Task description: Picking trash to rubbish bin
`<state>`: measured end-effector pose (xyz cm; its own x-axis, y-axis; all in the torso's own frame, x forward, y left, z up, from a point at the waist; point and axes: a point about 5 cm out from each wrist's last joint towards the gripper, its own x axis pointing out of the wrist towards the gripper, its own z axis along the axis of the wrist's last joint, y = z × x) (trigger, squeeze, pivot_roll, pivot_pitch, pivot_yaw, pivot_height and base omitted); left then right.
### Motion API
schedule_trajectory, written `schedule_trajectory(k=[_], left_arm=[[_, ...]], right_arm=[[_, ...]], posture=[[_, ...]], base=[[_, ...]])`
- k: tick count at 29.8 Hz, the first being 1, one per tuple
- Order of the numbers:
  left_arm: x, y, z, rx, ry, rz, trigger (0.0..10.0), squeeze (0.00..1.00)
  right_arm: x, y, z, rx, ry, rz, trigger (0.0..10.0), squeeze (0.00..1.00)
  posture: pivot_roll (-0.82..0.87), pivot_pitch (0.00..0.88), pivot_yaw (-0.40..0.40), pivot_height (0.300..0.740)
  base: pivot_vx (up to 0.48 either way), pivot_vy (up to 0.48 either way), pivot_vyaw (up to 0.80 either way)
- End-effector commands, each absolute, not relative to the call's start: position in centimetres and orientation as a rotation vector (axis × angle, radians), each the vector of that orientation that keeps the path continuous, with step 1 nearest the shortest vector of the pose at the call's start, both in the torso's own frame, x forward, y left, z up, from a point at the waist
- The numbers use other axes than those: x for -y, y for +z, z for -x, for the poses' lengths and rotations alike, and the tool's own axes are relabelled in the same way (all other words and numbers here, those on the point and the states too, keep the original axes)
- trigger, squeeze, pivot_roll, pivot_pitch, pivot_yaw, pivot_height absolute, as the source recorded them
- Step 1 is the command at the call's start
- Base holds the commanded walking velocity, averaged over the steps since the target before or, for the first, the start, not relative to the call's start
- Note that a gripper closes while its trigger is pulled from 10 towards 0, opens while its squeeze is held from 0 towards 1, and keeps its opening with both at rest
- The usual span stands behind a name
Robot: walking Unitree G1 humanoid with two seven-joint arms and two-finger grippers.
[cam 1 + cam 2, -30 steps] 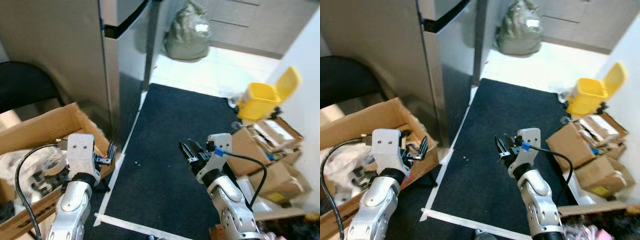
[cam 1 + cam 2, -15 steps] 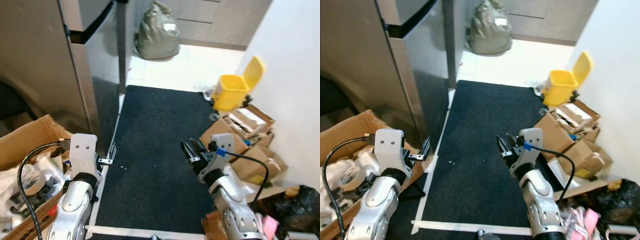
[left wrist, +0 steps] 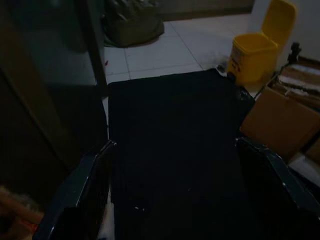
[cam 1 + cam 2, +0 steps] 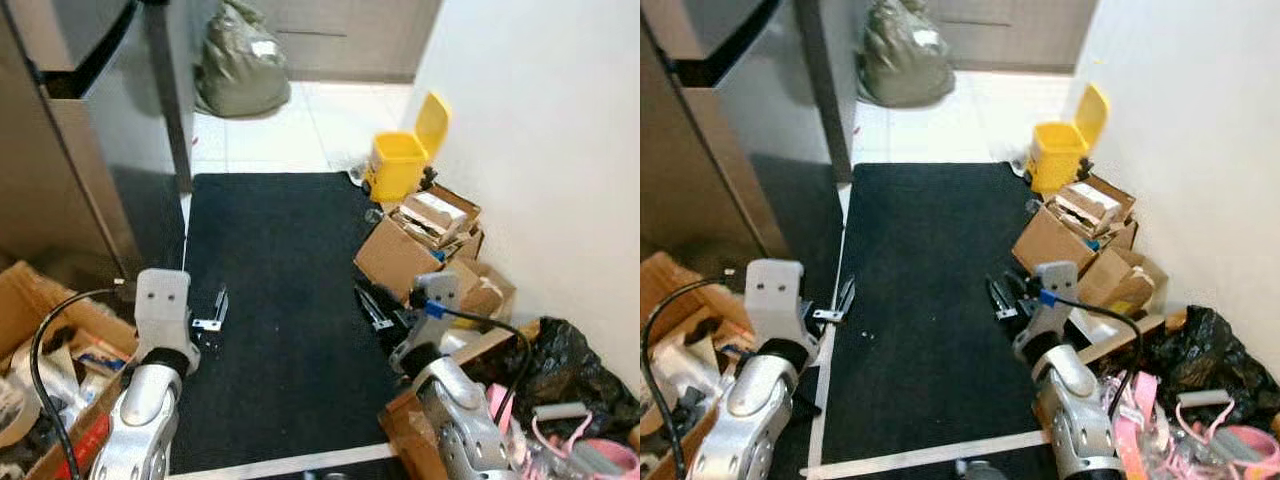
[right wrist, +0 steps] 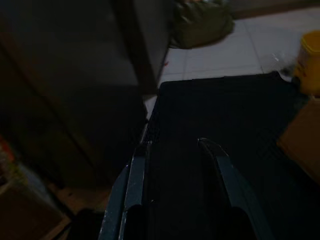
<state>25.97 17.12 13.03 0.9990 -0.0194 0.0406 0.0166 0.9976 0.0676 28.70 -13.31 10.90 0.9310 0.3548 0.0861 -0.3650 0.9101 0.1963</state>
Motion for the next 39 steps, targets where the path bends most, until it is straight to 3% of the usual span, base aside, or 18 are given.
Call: schedule_trajectory(k=[1,19,39], left_arm=[[-17.01,12.56,-25.91,0.018,-0.028,-0.08,10.0,0.0],[-16.97,12.78,-26.34,0.013,-0.08,-0.104,10.0,0.0],[-16.75,12.7,-26.54,0.018,-0.065,-0.106,10.0,0.0]], right_arm=[[13.95,10.5,-28.51,0.033,0.347,-0.206,10.0,0.0],[14.17,10.21,-28.42,0.041,0.304,-0.219,10.0,0.0],[14.56,10.14,-28.54,0.031,0.296,-0.205,10.0,0.0]], posture=[[0.05,0.14,-0.045,0.74],[0.05,0.124,0.015,0.74],[0.05,0.132,-0.014,0.74]], base=[[0.0,0.0,-0.58],[0.0,0.0,-0.59],[0.0,0.0,-0.59]])
